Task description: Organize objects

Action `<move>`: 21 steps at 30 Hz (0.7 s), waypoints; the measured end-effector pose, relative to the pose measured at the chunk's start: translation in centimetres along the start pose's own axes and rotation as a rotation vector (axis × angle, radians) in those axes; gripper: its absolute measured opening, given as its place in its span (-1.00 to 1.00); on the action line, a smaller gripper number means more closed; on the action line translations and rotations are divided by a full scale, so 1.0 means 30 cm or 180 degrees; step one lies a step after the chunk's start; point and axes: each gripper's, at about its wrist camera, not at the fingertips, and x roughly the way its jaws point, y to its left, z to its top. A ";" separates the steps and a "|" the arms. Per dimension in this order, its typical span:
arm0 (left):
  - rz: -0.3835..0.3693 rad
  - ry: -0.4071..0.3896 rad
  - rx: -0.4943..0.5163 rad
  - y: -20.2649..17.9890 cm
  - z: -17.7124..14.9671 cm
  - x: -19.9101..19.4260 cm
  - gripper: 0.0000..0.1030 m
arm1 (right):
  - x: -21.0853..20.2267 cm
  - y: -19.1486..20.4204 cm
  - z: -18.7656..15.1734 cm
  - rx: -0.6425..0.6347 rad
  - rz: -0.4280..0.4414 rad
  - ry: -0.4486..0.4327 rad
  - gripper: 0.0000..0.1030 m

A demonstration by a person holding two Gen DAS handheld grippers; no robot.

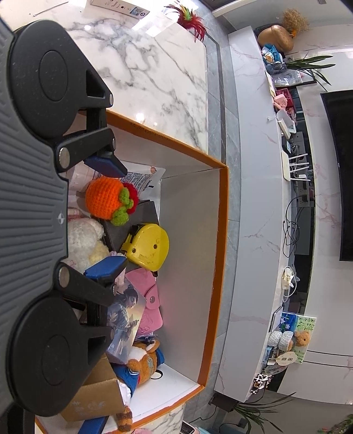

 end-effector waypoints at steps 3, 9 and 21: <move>0.0009 -0.0011 0.0021 -0.002 -0.002 -0.017 0.46 | -0.014 -0.001 0.000 0.0000 -0.0031 -0.0014 0.80; 0.0001 -0.0018 0.0009 0.004 -0.012 -0.066 0.46 | -0.063 -0.007 -0.003 0.0076 -0.0107 -0.0039 0.83; 0.0044 -0.0110 -0.0133 0.076 -0.088 -0.223 0.46 | -0.188 0.009 -0.038 0.0173 -0.0264 -0.0059 0.90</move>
